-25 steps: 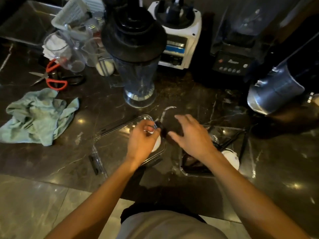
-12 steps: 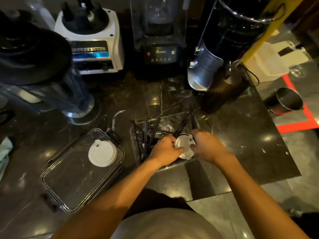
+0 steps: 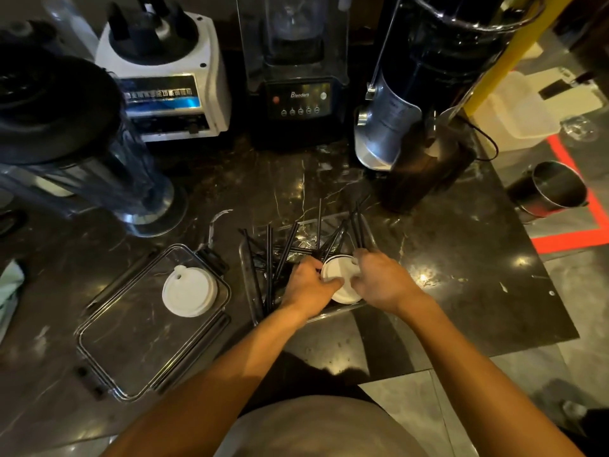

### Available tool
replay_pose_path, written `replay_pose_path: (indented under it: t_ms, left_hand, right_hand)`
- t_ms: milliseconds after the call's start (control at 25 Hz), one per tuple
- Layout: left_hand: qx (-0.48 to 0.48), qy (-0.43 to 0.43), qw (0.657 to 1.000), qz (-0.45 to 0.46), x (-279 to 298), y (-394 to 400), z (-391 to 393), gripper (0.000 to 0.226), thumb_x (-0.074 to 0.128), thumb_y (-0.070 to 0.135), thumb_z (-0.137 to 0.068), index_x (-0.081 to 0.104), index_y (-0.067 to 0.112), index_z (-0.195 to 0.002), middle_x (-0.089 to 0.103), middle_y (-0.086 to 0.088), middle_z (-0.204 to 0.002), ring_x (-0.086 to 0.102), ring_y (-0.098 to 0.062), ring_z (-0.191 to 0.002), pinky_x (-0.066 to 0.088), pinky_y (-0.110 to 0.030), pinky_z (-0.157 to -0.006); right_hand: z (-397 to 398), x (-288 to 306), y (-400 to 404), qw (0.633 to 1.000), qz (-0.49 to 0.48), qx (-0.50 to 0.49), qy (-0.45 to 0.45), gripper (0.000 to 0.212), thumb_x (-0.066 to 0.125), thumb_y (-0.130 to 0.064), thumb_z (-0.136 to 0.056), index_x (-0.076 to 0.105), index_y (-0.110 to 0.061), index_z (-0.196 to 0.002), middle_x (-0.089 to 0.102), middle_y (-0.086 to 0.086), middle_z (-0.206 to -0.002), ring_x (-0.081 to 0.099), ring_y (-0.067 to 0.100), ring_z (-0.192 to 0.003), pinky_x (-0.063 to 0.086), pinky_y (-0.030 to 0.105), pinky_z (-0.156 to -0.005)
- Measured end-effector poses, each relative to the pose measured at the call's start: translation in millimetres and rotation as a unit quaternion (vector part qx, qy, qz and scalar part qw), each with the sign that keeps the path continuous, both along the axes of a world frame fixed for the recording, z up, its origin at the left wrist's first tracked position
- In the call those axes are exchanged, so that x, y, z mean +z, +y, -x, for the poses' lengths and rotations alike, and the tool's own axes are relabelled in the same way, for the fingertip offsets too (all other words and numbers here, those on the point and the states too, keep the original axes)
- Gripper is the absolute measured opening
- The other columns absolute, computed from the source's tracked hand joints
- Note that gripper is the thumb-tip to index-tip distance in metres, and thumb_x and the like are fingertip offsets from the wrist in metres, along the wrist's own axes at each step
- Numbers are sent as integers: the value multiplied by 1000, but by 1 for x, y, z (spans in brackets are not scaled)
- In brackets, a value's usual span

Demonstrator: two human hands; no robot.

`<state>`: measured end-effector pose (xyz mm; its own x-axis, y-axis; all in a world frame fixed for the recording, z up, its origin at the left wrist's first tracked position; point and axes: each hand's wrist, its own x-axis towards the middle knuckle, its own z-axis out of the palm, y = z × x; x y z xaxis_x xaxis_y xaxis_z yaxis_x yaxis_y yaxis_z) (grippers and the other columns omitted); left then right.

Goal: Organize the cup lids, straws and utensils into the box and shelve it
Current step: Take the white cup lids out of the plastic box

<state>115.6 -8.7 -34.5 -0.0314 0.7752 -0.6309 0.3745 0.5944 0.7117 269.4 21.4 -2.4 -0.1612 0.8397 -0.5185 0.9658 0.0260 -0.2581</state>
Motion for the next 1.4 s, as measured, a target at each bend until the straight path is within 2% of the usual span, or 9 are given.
replay_pose_path:
  t_ms: [160,360,520,640,760,920,1120,1240,1400]
  left_hand:
    - [69,-135,988,2,13,-4,5,47,81,14,-88,58,10,-129,68,-6,-109,71,-18,-96,63,-27,-75]
    - [99,-231,966,-67,37,-6,28,35,80,7,-88,69,15,-120,75,-1,-96,76,-11,-82,63,-25,-72]
    - [184,-248,945,-108,46,-9,65,35,79,7,-89,67,14,-121,75,-9,-97,77,-20,-89,65,-32,-77]
    - [244,-239,932,-120,46,-17,99,31,78,12,-91,66,10,-119,75,-15,-102,79,-23,-88,64,-31,-72]
    - [318,-218,913,-130,39,-31,134,27,77,20,-93,67,5,-112,76,-20,-101,80,-26,-86,64,-30,-68]
    - [380,-105,908,-142,17,-56,188,26,84,27,-86,77,7,-101,78,-10,-88,76,-18,-74,60,-27,-66]
    - [389,-45,914,-105,-13,-85,222,21,84,28,-85,77,11,-97,79,-6,-83,77,-20,-78,64,-50,-81]
    - [376,-17,921,-96,-25,-95,223,29,82,32,-86,72,15,-108,78,-3,-93,77,-22,-86,64,-52,-82]
    - [378,10,921,-88,-35,-100,226,22,76,38,-91,74,19,-101,77,-1,-88,76,-21,-83,63,-50,-81]
  right_hand:
    - [-17,6,9,991,-55,-59,103,20,69,-23,-89,66,-17,-108,66,6,-107,63,21,-92,52,36,-78]
    - [-13,23,16,957,-143,-95,235,28,78,-33,-86,68,-33,-112,58,-14,-106,58,-5,-92,41,7,-74]
    - [30,35,20,927,-141,-111,330,16,74,-32,-90,70,-28,-105,71,-14,-92,66,2,-85,51,15,-67]
    - [72,36,21,915,-115,-89,376,12,71,-29,-94,69,-27,-105,71,-18,-91,66,1,-83,50,11,-64]
    - [120,30,23,924,-87,-23,371,20,70,-34,-92,65,-32,-111,69,-22,-97,65,-4,-89,50,12,-69]
    - [185,12,19,955,-27,96,280,70,79,-51,-76,52,-34,-138,51,-15,-121,58,8,-108,51,30,-91]
    - [229,-16,2,952,-20,258,164,112,72,-76,-55,31,-36,-151,45,-10,-137,33,13,-127,37,33,-94]
    - [240,-30,-2,944,-31,304,126,116,83,-65,-59,26,-30,-153,43,-2,-146,34,19,-131,37,37,-101]
    - [243,-44,-5,944,-20,311,110,108,86,-54,-66,28,-23,-152,44,1,-146,37,21,-132,38,37,-100]
